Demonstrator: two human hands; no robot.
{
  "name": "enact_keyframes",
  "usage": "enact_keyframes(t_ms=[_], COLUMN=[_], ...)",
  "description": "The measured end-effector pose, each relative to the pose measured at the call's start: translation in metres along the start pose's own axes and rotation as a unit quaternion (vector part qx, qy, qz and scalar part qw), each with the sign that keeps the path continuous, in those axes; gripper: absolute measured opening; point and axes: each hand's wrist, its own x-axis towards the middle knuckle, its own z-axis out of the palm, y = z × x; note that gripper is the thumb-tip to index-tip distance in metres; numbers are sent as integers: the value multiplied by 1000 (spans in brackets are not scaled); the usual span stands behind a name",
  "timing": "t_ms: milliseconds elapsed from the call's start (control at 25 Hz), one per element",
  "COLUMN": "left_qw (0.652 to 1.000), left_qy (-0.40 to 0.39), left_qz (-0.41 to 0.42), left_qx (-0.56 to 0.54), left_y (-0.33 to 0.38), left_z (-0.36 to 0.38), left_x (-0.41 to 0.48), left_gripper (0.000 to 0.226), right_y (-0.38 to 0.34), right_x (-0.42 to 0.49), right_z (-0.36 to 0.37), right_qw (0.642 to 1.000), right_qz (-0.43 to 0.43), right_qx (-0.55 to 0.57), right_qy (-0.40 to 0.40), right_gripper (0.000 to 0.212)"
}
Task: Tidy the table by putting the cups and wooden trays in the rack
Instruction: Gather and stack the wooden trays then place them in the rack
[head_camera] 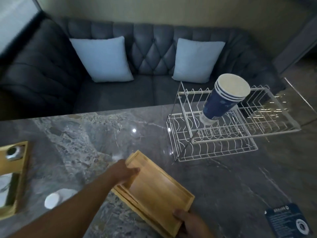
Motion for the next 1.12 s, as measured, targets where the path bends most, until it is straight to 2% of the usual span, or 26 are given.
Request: enact_keyframes(t_ms=[120,200,360,480,600,840,960,1120], left_qw=[992,984,962,944,927,906,894,869], left_qy=[51,86,104,103,98,125,108,47], left_qz=[-39,-52,-70,-83,-92,-122,-125,-139], left_qx=[-112,-149,-241,-304,-350,-385,-416,-472], left_y=[-13,-20,-33,-47,-69,-93,-98,-105], left_z=[33,51,71,77,84,94,89,81], left_x=[-40,-65,-108,-130,-142,-152,-146,-140], left_gripper=[59,54,32,19,25,36,36,36], right_y=[-8,-16,-15,-15,-22,-32,-33,-33], right_x=[3,4,9,13,14,-1,7,11], right_z=[-27,-39,-42,-36,-24,-9,-10,-10], right_qw=[997,995,988,965,929,876,861,846], right_qz=[-41,-53,-84,-133,-183,-193,-193,-185], right_qx=[-57,-81,-132,-225,-323,-443,-471,-501], right_qy=[27,29,15,3,-6,7,3,4], right_gripper=[36,27,17,18,27,45,42,37])
